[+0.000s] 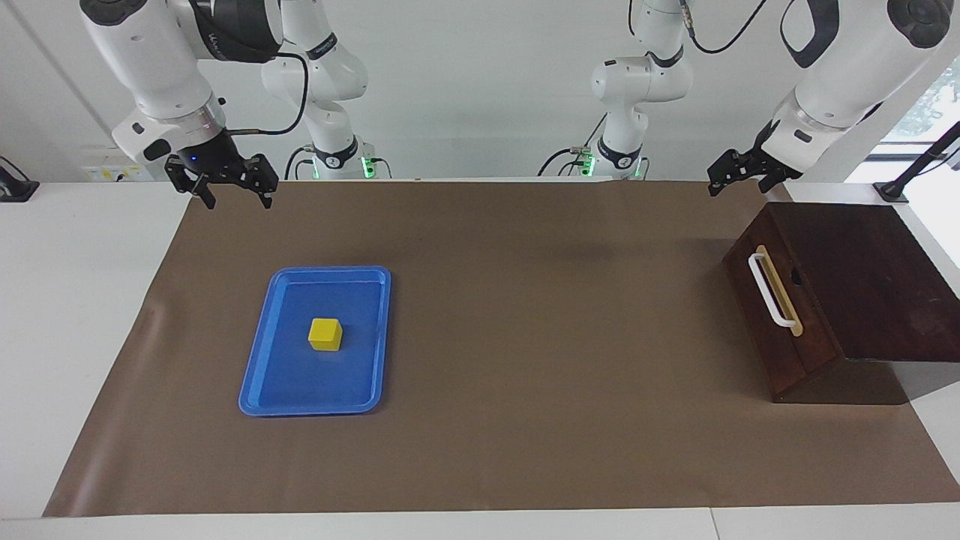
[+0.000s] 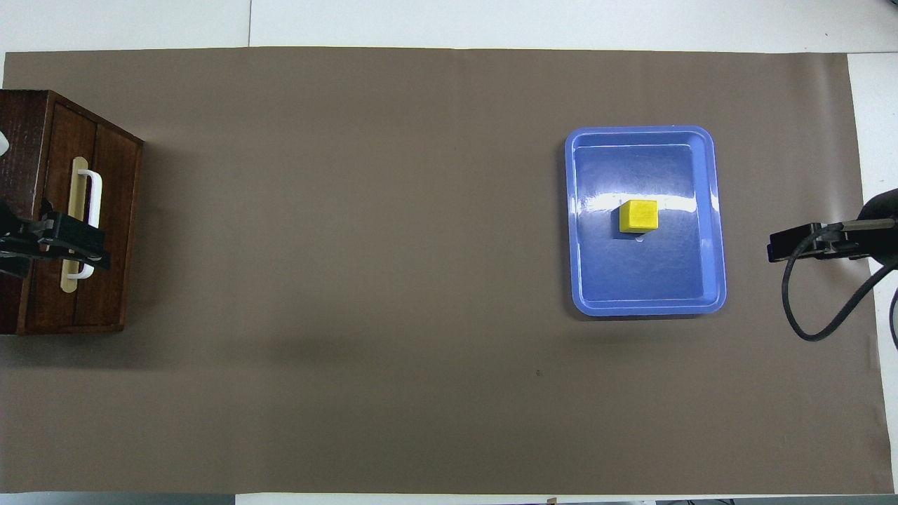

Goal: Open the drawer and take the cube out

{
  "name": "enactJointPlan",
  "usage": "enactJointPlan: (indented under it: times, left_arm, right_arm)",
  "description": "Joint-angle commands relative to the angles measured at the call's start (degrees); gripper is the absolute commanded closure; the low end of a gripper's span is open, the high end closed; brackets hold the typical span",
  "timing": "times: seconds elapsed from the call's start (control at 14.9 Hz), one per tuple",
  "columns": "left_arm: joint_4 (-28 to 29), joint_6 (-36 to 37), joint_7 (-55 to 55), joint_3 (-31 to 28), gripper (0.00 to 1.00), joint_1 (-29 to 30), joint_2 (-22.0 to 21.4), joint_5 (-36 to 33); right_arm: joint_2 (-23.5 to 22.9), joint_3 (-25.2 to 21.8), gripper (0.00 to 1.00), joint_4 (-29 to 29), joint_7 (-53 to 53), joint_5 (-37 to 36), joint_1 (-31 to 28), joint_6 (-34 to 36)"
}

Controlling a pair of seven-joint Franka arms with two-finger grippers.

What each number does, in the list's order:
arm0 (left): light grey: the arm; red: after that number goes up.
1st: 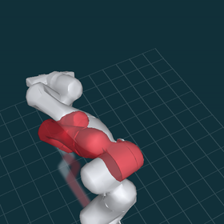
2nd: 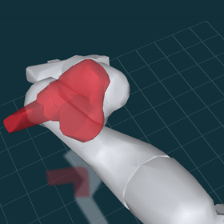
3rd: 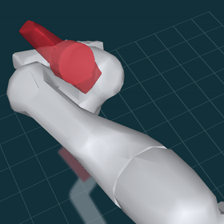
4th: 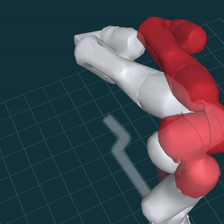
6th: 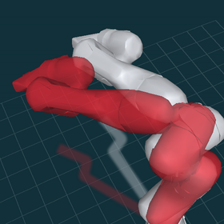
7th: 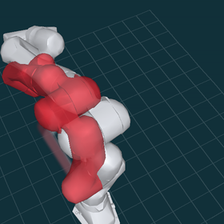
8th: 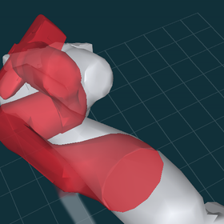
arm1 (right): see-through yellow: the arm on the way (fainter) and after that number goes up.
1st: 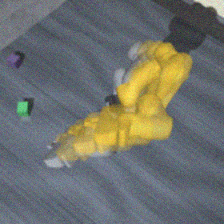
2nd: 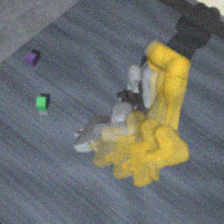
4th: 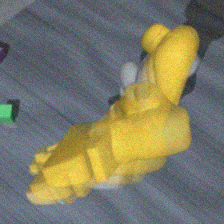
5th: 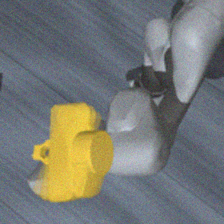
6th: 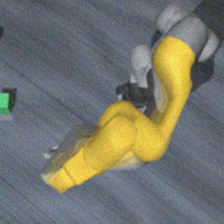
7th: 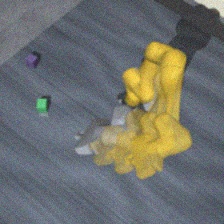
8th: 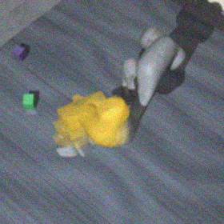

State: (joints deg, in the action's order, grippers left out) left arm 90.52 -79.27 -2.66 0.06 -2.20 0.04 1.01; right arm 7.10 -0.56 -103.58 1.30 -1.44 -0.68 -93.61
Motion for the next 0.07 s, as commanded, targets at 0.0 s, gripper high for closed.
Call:
enactJointPlan:
  times: [0.0]
  left_arm:
    - [1.23, -2.02, 1.34, -0.41, 0.00, 0.44, -0.48, 0.05]
  right_arm:
    - [0.55, 0.03, 0.00, -0.75, 0.90, -0.85, 0.07, -0.61]
